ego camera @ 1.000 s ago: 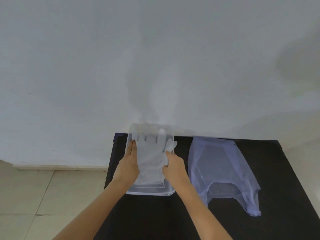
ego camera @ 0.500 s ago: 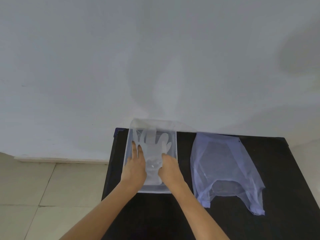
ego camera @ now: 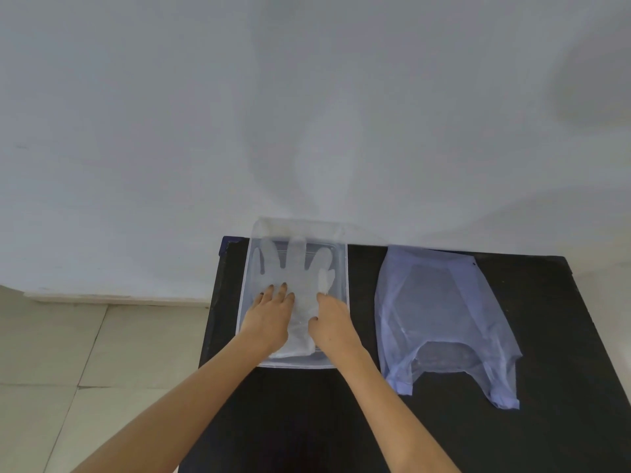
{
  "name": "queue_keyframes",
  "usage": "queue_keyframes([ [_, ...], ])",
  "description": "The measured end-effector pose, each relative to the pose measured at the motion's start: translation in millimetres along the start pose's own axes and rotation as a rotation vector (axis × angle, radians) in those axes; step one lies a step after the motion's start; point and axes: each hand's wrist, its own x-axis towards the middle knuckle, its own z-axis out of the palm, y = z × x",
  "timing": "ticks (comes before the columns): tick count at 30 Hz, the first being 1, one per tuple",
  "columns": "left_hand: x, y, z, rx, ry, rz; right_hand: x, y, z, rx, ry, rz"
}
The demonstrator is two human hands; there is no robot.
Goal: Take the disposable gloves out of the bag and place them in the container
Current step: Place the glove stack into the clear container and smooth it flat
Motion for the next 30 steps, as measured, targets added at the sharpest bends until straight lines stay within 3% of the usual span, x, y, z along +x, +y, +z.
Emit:
queue_keyframes([
  [7,0,-1,10,-0.071,0.012,-0.002,-10,2,-6,0.03,-0.044,0.01],
  [13,19,2,-3,-0.22,0.146,-0.043,-29,-6,-29,-0.1,0.12,-0.05],
  [19,45,1,-8,-0.309,0.045,-0.198,-21,-7,-41,0.093,0.269,-0.107],
  [30,53,4,3,-0.31,0.049,-0.195,16,-4,-40,0.215,0.275,-0.131],
])
